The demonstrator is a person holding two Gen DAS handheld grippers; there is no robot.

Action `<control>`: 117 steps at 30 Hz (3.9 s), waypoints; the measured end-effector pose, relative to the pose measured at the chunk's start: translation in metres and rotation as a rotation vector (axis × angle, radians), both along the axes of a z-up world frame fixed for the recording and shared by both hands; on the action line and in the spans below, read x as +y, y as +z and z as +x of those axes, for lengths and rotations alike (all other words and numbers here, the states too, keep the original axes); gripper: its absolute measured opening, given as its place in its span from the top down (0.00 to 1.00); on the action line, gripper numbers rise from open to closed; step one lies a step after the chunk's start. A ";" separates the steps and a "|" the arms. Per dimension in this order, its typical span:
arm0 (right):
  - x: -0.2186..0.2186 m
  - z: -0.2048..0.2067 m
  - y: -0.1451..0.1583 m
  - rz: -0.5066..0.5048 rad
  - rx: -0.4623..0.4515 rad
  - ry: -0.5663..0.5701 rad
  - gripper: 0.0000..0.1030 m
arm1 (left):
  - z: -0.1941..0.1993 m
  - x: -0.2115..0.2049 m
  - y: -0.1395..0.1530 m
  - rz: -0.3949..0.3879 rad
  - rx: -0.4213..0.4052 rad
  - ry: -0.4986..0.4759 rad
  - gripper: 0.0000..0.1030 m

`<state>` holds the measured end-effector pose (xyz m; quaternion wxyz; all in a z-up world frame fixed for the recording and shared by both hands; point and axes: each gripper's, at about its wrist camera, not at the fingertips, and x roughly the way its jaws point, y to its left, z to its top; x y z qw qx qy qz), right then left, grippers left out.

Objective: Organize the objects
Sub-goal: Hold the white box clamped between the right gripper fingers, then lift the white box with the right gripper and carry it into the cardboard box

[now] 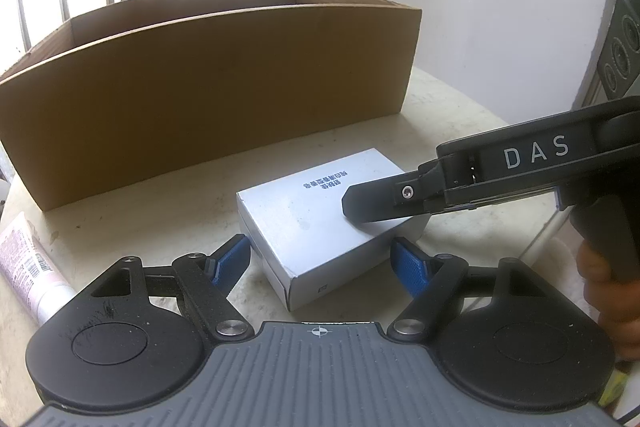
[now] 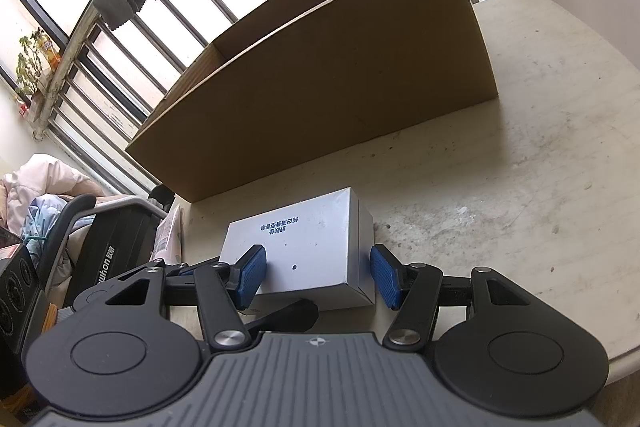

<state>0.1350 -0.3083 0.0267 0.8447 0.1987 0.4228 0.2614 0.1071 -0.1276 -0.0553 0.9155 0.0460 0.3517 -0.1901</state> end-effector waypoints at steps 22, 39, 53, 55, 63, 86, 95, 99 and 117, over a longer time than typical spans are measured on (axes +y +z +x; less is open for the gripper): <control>-0.001 -0.003 0.000 -0.007 0.005 -0.003 0.40 | -0.003 0.001 0.001 -0.010 0.011 0.004 0.25; -0.003 -0.003 0.000 -0.002 0.014 -0.002 0.40 | -0.008 0.006 -0.001 -0.015 0.015 0.003 0.21; -0.005 -0.003 0.003 0.011 0.008 -0.002 0.41 | -0.009 0.017 -0.006 -0.015 0.009 0.005 0.20; -0.006 -0.002 0.001 0.005 0.014 -0.001 0.41 | -0.007 0.016 -0.008 -0.010 0.013 0.002 0.25; -0.005 -0.001 -0.004 0.017 0.003 0.013 0.41 | -0.006 0.011 -0.011 0.002 -0.004 -0.014 0.29; 0.001 -0.001 0.004 0.004 -0.006 0.007 0.41 | -0.005 0.015 -0.001 -0.031 -0.004 0.010 0.30; 0.003 -0.002 0.010 0.002 -0.019 0.009 0.41 | -0.007 0.018 0.005 -0.040 -0.019 0.015 0.30; 0.004 -0.003 0.012 0.003 -0.026 0.009 0.41 | -0.009 0.019 0.007 -0.042 -0.026 0.017 0.30; 0.016 -0.012 0.042 0.011 -0.113 0.021 0.41 | -0.025 0.033 0.036 -0.063 -0.116 0.047 0.30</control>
